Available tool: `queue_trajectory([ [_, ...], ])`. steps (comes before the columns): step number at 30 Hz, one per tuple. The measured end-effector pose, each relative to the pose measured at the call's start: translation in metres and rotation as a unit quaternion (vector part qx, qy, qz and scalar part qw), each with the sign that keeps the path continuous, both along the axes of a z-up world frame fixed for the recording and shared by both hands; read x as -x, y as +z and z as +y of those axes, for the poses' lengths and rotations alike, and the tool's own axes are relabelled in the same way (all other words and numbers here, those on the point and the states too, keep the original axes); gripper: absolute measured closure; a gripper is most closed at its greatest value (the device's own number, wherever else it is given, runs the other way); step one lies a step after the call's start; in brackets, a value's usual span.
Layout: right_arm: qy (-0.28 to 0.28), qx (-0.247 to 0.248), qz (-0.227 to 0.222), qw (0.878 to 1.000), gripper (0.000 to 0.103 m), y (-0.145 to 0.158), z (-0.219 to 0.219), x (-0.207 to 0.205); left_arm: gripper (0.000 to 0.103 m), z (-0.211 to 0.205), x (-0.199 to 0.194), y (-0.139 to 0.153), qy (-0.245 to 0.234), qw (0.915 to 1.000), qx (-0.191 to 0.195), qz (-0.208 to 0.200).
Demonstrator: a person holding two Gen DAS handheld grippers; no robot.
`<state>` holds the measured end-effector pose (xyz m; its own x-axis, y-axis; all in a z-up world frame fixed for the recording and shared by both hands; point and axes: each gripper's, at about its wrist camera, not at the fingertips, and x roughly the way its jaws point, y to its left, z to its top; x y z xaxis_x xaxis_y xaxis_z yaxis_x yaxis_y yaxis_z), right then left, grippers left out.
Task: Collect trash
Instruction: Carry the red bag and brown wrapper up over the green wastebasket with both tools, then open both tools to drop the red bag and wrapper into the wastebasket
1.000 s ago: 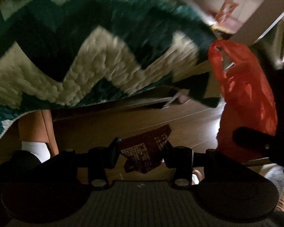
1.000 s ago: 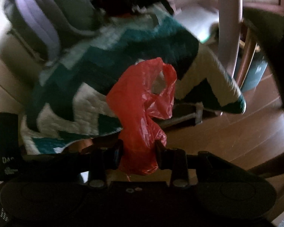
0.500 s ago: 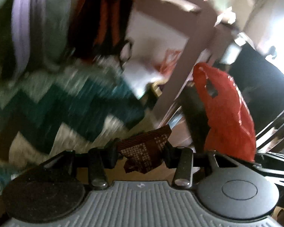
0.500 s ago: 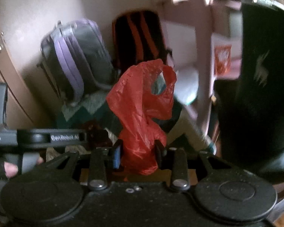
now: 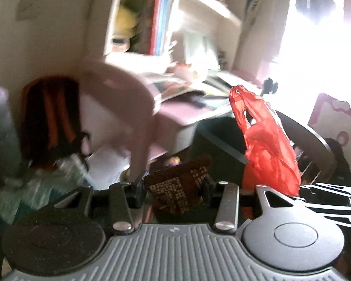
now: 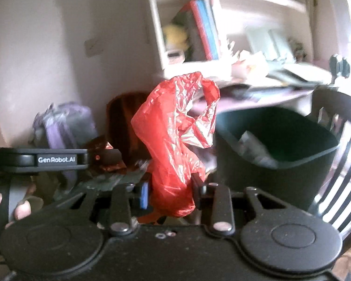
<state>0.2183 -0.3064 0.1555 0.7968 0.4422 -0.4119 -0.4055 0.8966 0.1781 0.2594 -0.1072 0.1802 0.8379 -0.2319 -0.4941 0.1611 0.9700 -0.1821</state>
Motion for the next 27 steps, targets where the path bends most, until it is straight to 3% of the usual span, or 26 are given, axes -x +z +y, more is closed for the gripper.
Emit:
queue_trajectory([
  [6,-0.036,0.011,-0.029,0.999,0.069,0.032,-0.042,-0.022,0.058,-0.057,-0.035,0.029,-0.048,0.9987,-0.015,-0.010],
  [12,-0.076,0.043,-0.032,0.996,0.069,0.038,-0.071,-0.056,0.058,-0.107,-0.075,0.034,-0.078,0.9968,-0.016,0.011],
  [20,-0.109,0.080,0.001,0.991,0.069,0.016,-0.097,-0.107,0.058,-0.151,-0.131,0.010,-0.085,0.9935,-0.057,0.050],
  [27,-0.077,0.131,0.075,0.986,0.069,-0.004,-0.106,-0.149,0.058,-0.172,-0.163,-0.019,-0.102,0.9872,-0.085,0.089],
])
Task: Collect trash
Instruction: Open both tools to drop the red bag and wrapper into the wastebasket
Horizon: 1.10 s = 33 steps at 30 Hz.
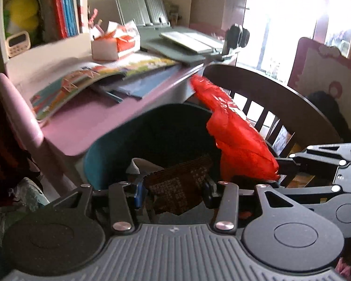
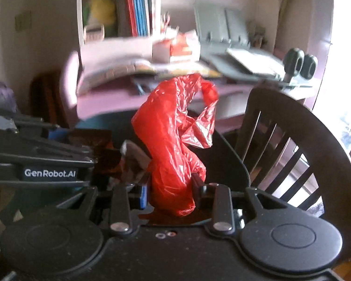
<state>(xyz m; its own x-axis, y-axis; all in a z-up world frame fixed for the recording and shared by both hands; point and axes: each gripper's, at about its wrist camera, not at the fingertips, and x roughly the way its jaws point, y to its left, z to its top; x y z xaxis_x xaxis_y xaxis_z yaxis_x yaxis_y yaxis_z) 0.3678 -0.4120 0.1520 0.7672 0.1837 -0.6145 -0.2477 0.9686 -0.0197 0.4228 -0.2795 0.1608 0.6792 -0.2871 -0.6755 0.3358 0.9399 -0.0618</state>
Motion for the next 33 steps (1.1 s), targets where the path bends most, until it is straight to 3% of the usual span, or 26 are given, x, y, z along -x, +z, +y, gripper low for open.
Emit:
queue_trajectory([
  [6,0.022,0.026,0.037,0.999,0.068,-0.012,-0.003,-0.017,0.058,-0.008,-0.022,-0.019,0.002,0.9995,-0.022,0.023],
  [9,0.022,0.057,0.041,0.997,0.067,-0.021,0.000,-0.023,0.057,-0.011,-0.032,-0.028,0.004,0.9989,-0.036,0.031],
  [16,0.026,0.072,0.051,0.996,0.064,-0.036,0.001,-0.031,0.056,-0.015,-0.048,-0.040,0.001,0.9980,-0.051,0.036],
  [19,0.026,0.089,0.046,0.995,0.062,-0.039,0.003,-0.032,0.051,-0.015,-0.048,-0.041,-0.001,0.9980,-0.054,0.033],
  [21,0.024,0.087,0.039,0.995,0.059,-0.039,0.003,-0.029,0.043,-0.015,-0.046,-0.040,-0.005,0.9984,-0.051,0.026],
  [23,0.021,0.078,0.035,0.996,0.056,-0.038,0.003,-0.027,0.028,-0.016,-0.041,-0.036,-0.004,0.9985,-0.053,0.015],
  [33,0.005,0.034,0.007,0.999,0.049,-0.019,-0.002,0.004,0.026,-0.003,-0.001,-0.011,-0.002,0.9989,-0.043,-0.015],
])
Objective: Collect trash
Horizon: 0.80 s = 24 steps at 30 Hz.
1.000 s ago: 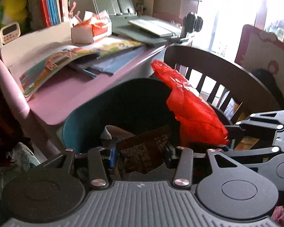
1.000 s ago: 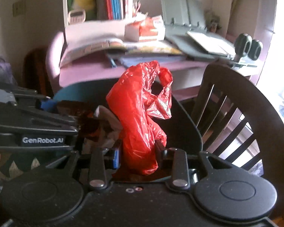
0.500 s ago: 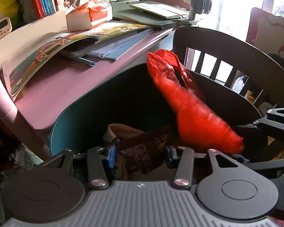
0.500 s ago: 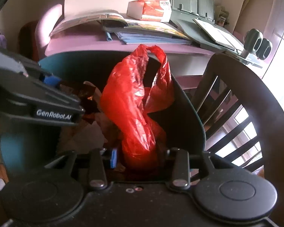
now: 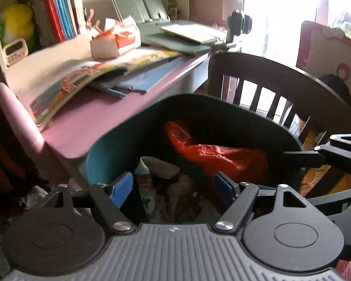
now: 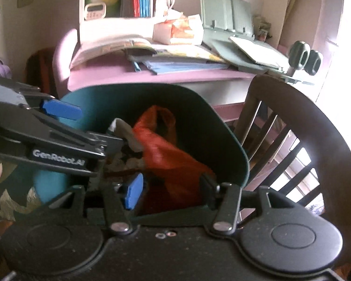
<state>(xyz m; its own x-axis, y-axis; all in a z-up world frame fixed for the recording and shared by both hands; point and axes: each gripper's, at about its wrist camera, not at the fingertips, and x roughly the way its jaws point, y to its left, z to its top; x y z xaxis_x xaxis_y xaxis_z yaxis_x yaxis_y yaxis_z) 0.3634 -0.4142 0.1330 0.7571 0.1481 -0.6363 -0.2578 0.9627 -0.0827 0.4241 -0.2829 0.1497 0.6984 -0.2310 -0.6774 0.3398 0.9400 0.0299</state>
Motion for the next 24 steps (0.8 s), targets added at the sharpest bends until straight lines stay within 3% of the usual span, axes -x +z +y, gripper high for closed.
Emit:
queue_trajectory([
  [9,-0.014,-0.027,-0.040,0.999,0.047,0.025,-0.002,0.050,0.022,0.023,0.056,0.032,-0.003,0.9992,0.020,-0.035],
  [15,-0.006,-0.079,-0.058,0.995,0.047,0.042,-0.005,0.085,0.022,0.045,0.092,0.048,0.004,0.9979,0.040,-0.051],
  [24,0.004,-0.110,-0.113,0.988,0.047,0.059,0.005,0.140,0.007,0.075,0.140,0.056,0.020,0.9933,0.079,-0.082],
])
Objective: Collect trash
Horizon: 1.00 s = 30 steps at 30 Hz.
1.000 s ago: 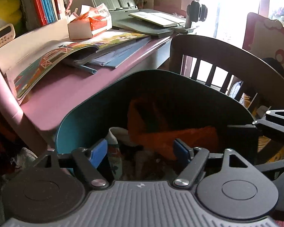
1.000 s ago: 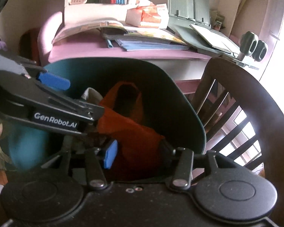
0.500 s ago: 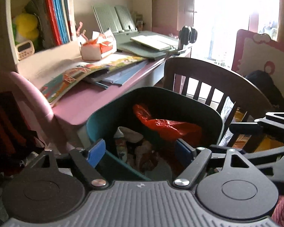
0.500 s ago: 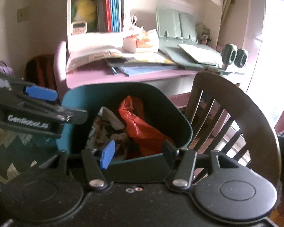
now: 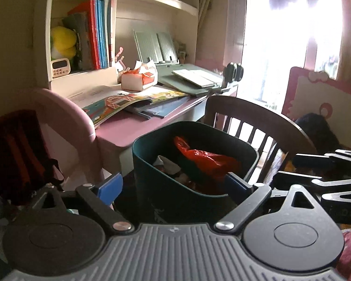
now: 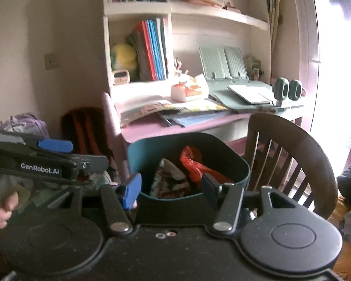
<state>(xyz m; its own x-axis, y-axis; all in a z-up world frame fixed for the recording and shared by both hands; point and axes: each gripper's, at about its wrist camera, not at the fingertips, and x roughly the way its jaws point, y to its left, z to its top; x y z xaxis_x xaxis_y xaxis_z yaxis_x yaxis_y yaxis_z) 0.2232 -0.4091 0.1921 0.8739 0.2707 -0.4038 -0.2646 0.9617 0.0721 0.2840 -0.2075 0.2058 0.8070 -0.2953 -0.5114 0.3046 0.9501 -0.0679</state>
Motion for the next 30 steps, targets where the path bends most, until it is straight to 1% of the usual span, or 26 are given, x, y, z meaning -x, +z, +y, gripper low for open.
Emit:
queue_trajectory([
  [1,0.001,-0.003,-0.004,1.000,0.047,0.000,0.001,0.005,0.004,0.003,0.005,0.000,0.001,1.0000,0.005,-0.003],
  [4,0.006,-0.008,-0.010,1.000,0.046,0.000,0.006,0.017,0.003,0.011,0.021,-0.001,0.003,0.9997,0.017,-0.016],
  [6,0.008,-0.012,-0.014,1.000,0.046,-0.001,0.011,0.025,0.001,0.014,0.031,-0.004,0.001,0.9995,0.019,-0.024],
  [11,0.018,-0.021,-0.025,0.999,0.046,-0.004,0.021,0.044,0.000,0.016,0.053,-0.012,-0.007,0.9992,0.011,-0.038],
  [16,0.012,-0.029,-0.039,0.999,0.046,-0.006,0.027,0.062,0.000,0.022,0.072,-0.018,-0.013,0.9987,0.024,-0.042],
  [27,-0.006,-0.045,-0.039,0.998,0.046,-0.016,0.031,0.086,0.001,0.028,0.088,-0.022,-0.020,0.9983,0.032,-0.044],
  [30,-0.011,-0.044,-0.041,0.998,0.046,-0.016,0.033,0.091,0.001,0.030,0.091,-0.022,-0.014,0.9984,0.032,-0.045],
])
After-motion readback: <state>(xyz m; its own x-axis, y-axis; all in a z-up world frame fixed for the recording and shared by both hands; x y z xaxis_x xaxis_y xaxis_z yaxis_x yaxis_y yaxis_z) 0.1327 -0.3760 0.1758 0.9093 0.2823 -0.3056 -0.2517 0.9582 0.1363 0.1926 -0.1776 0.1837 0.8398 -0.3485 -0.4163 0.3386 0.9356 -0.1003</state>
